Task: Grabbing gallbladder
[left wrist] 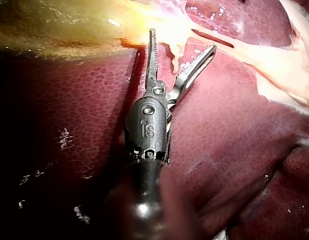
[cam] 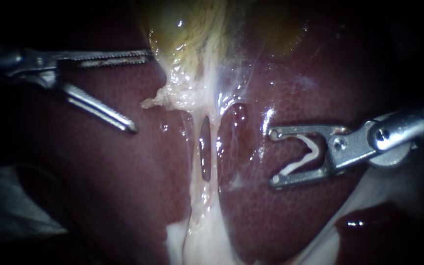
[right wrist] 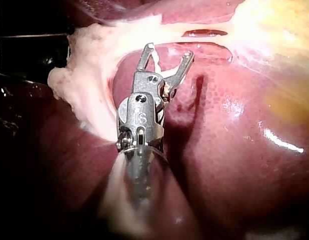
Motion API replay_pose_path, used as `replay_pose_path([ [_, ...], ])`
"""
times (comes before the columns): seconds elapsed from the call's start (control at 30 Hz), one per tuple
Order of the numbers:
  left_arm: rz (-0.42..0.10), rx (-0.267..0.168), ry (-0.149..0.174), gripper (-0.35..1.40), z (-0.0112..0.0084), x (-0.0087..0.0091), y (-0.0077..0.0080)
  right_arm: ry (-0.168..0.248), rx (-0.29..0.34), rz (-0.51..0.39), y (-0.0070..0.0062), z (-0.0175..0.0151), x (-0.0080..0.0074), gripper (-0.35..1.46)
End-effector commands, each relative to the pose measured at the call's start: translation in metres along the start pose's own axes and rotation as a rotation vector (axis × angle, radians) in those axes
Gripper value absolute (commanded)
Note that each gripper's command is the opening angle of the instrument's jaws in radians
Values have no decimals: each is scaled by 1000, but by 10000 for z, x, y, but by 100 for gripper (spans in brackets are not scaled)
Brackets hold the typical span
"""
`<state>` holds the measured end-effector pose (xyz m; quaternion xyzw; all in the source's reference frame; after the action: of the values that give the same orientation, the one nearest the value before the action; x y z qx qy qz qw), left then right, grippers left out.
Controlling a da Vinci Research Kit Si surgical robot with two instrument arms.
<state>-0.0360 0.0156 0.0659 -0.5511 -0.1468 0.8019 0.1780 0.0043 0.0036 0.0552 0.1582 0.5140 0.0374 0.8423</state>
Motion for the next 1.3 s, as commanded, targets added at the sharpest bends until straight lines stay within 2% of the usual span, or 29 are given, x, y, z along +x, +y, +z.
replay_pose_path([
  [0.03, -15, 6, -16, 74, 5, -7, 0, 0, 0, 0, 0, 0, 0, 49],
  [0.17, -42, 15, -32, 71, 18, -22, -1, 0, 1, 0, -1, 0, 1, 49],
  [0.37, -70, 27, -45, 62, 26, -26, 1, 0, 1, 0, -1, -1, 2, 49],
  [0.93, -136, 87, -97, 37, 28, -45, -1, 1, 1, 0, -2, 0, 4, 49],
  [1.13, -177, 102, -95, 12, 29, -47, 1, 1, 1, 0, -2, 0, 4, 49],
  [1.3, -226, 106, -92, -16, 27, -43, 4, 1, 1, 0, -2, 0, 5, 49],
])
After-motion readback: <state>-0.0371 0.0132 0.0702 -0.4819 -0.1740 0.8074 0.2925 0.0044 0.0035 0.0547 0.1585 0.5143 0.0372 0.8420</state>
